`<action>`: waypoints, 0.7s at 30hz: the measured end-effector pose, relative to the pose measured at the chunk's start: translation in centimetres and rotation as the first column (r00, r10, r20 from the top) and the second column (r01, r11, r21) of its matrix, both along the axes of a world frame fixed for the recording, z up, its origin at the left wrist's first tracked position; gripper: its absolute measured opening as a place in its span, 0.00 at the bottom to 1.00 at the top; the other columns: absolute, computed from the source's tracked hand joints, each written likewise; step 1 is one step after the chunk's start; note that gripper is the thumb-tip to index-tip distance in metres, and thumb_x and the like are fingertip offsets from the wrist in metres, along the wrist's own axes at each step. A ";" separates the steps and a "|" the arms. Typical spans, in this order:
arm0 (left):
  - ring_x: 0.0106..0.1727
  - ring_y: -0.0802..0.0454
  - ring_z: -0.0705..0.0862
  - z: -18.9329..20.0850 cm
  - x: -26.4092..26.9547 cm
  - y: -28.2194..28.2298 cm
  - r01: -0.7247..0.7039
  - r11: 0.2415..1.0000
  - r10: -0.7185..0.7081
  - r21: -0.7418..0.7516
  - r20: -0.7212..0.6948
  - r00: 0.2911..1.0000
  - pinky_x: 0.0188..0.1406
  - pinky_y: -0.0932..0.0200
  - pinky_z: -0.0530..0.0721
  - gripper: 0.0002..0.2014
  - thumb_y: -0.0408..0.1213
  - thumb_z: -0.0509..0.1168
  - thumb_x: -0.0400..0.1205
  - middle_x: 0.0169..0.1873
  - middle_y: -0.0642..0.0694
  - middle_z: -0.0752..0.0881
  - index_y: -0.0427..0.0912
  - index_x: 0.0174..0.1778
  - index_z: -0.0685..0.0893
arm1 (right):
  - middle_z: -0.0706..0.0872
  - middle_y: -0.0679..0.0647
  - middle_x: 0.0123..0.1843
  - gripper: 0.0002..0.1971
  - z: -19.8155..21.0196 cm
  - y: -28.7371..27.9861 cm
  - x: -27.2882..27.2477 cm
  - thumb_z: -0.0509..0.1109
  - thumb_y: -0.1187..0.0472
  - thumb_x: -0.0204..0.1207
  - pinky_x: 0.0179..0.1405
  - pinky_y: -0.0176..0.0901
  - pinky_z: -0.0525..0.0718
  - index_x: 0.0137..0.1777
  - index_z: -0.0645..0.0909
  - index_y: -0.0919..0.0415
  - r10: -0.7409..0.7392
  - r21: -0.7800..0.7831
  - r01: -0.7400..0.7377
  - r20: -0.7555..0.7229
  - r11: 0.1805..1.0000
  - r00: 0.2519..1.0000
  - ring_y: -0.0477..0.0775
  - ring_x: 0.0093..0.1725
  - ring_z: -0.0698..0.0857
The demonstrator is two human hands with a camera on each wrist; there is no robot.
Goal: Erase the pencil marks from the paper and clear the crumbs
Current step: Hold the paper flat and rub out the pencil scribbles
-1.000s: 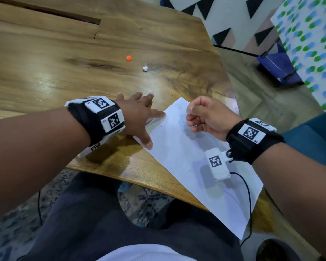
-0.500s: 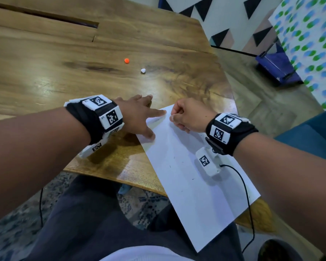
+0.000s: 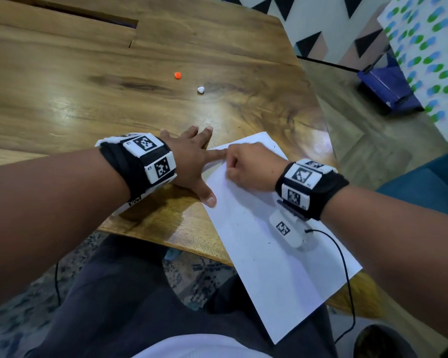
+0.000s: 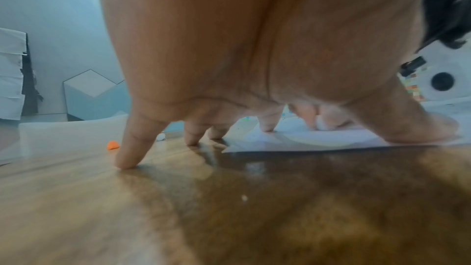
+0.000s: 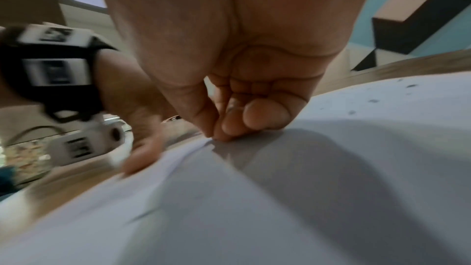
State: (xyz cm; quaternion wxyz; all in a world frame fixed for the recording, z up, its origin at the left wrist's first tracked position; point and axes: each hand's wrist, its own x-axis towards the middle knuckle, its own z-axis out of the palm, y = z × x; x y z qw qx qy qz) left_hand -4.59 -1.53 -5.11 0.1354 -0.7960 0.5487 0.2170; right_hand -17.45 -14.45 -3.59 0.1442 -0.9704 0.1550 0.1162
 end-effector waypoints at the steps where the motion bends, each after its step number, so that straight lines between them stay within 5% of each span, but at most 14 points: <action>1: 0.89 0.37 0.35 0.1 0.0 -0.1 0.000 1.000 0.000 0.010 0.001 1.000 0.75 0.16 0.60 0.62 0.84 0.67 0.59 0.89 0.44 0.32 0.78 0.82 0.35 | 0.87 0.49 0.46 0.04 0.1 -0.9 0.4 0.66 0.56 0.78 0.40 0.44 0.80 0.47 0.81 0.54 -0.047 -0.029 0.048 0.016 0.998 0.999 0.54 0.49 0.84; 5: 0.89 0.37 0.35 0.3 -0.1 -0.4 0.002 0.999 -0.003 0.033 0.031 1.000 0.76 0.17 0.59 0.63 0.83 0.67 0.61 0.89 0.44 0.32 0.73 0.85 0.34 | 0.85 0.48 0.46 0.04 0.4 -2.7 0.8 0.66 0.57 0.79 0.40 0.43 0.72 0.48 0.81 0.54 -0.118 -0.068 0.121 0.048 0.990 0.992 0.53 0.47 0.81; 9: 0.90 0.37 0.36 0.5 0.1 -0.5 0.011 0.999 -0.012 0.043 0.029 0.999 0.77 0.16 0.56 0.63 0.83 0.68 0.60 0.89 0.43 0.33 0.76 0.84 0.35 | 0.86 0.47 0.41 0.03 0.0 -0.2 -1.5 0.66 0.55 0.79 0.45 0.48 0.83 0.47 0.80 0.52 0.036 0.025 -0.036 0.011 0.999 0.999 0.53 0.45 0.85; 13: 0.89 0.37 0.35 0.5 0.1 -0.6 0.017 0.998 -0.020 0.062 0.051 0.999 0.80 0.16 0.49 0.63 0.84 0.67 0.61 0.89 0.43 0.33 0.74 0.85 0.35 | 0.86 0.45 0.38 0.04 -0.1 1.4 -3.3 0.68 0.53 0.79 0.43 0.45 0.83 0.49 0.81 0.51 0.170 0.096 -0.164 -0.064 0.982 0.983 0.49 0.42 0.84; 17: 0.90 0.37 0.38 0.8 -0.1 -0.8 0.021 0.998 -0.025 0.051 0.074 0.997 0.80 0.17 0.49 0.63 0.83 0.67 0.61 0.90 0.42 0.37 0.74 0.85 0.36 | 0.86 0.48 0.42 0.04 -0.1 -1.9 -1.9 0.66 0.57 0.79 0.45 0.45 0.80 0.48 0.82 0.55 -0.035 -0.006 0.035 0.038 0.999 0.999 0.55 0.47 0.84; 21: 0.90 0.39 0.48 1.4 0.0 -0.2 -0.025 0.999 0.026 -0.025 0.050 0.998 0.80 0.22 0.59 0.64 0.79 0.71 0.62 0.90 0.44 0.45 0.69 0.87 0.40 | 0.91 0.54 0.41 0.04 2.1 -5.7 -3.0 0.70 0.58 0.77 0.37 0.52 0.88 0.45 0.81 0.58 -0.388 0.301 0.325 0.179 0.896 0.904 0.53 0.39 0.90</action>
